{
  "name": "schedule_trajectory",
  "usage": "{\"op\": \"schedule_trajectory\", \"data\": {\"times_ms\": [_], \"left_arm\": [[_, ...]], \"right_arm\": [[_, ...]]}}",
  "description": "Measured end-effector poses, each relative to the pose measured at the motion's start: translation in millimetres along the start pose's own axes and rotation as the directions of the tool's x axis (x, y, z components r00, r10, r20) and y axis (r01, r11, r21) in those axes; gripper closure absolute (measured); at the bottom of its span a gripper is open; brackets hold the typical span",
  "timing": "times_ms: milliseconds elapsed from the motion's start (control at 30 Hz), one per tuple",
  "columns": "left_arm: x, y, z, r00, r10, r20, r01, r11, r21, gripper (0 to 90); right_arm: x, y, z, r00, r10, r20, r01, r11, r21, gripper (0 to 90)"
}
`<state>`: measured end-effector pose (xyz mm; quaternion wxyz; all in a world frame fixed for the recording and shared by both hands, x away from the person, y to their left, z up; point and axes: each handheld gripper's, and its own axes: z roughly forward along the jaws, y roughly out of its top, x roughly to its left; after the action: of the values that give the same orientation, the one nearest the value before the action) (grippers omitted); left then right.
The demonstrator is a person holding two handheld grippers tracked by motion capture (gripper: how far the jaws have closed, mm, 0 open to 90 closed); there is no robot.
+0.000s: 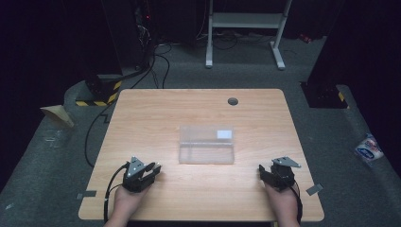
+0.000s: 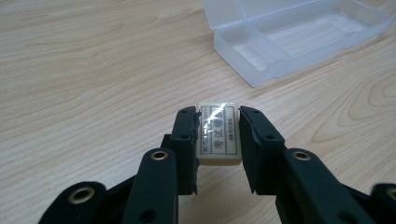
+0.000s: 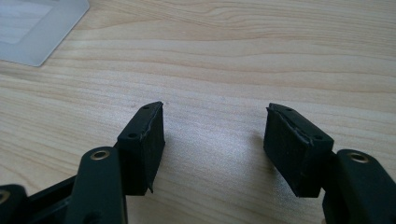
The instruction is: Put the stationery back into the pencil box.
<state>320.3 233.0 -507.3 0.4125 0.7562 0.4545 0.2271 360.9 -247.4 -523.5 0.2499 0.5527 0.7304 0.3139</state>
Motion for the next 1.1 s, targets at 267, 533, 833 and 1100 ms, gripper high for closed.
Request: {"op": "schedule_trajectory", "data": {"times_ms": [267,533,833,1100], "left_arm": [[-10.1,5.8,-3.2,0.9982,-0.03,-0.052,0.03,0.9995,-0.009,68.0],[-20.9,15.1,-4.9,0.9958,-0.054,-0.074,0.052,0.9984,-0.022,68.0],[-27.5,32.8,10.0,0.9982,-0.036,-0.047,0.035,0.999,-0.03,68.0],[-35.1,44.0,18.0,0.9995,-0.015,-0.027,0.014,0.9996,-0.026,68.0]], "right_arm": [[-1.5,0.1,-0.2,0.9999,-0.006,-0.015,0.006,1.0,0.001,37.6],[-1.0,-0.2,-0.8,0.9996,-0.016,-0.023,0.016,1.0,0.004,37.4],[-1.1,-0.2,-0.4,0.9992,-0.029,-0.028,0.029,1.0,0.0,37.6],[-1.0,-0.3,-0.5,0.9993,-0.027,-0.027,0.027,1.0,0.001,37.6]]}}
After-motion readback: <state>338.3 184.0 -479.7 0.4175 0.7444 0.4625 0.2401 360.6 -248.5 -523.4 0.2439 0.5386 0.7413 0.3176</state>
